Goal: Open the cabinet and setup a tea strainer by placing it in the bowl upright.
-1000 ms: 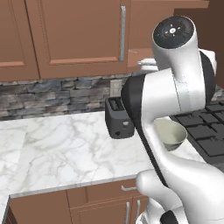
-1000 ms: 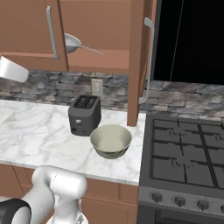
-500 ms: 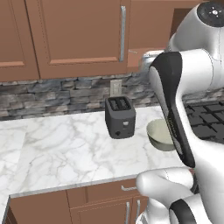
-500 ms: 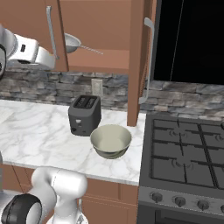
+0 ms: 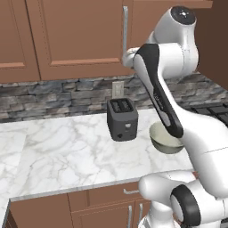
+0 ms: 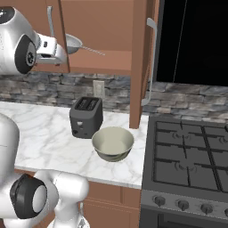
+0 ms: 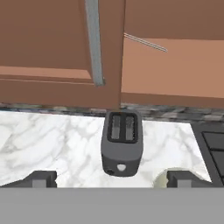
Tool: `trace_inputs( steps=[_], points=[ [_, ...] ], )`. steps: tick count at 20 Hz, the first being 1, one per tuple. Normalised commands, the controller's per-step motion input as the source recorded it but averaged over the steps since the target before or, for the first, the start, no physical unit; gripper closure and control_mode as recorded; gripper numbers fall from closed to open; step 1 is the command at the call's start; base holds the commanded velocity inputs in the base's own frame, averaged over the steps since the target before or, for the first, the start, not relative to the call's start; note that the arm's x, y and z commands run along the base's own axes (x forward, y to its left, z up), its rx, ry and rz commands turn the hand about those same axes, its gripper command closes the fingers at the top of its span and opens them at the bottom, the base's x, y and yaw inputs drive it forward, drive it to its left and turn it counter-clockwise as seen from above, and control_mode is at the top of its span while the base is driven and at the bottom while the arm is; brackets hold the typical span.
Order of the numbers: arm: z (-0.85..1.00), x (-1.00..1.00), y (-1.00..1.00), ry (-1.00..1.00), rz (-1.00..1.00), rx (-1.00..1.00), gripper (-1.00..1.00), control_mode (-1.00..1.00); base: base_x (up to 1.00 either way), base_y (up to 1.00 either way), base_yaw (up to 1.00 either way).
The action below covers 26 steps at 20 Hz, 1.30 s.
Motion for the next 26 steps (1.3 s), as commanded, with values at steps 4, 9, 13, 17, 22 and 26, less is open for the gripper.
trace_inputs(
  steps=[4,9,13,17,22,26],
  points=[
    [0.0,0.85,0.22,-0.01,0.01,0.01,-1.0,-1.0,0.0,0.0,0.0],
    [0.03,0.9,0.0,-0.01,0.0,0.0,-1.0,-1.0,0.0,0.0,0.0],
    [0.0,0.72,0.02,0.02,0.0,0.0,-1.0,-1.0,0.0,0.0,0.0],
    [0.0,0.51,0.25,0.0,0.0,0.0,-1.0,-1.0,0.0,0.0,0.0],
    [0.0,0.36,0.38,0.0,0.0,0.0,-1.0,-1.0,0.0,0.0,0.0],
    [0.0,0.26,0.2,0.0,0.0,0.0,-1.0,-1.0,0.0,0.0,0.0]
  ],
)
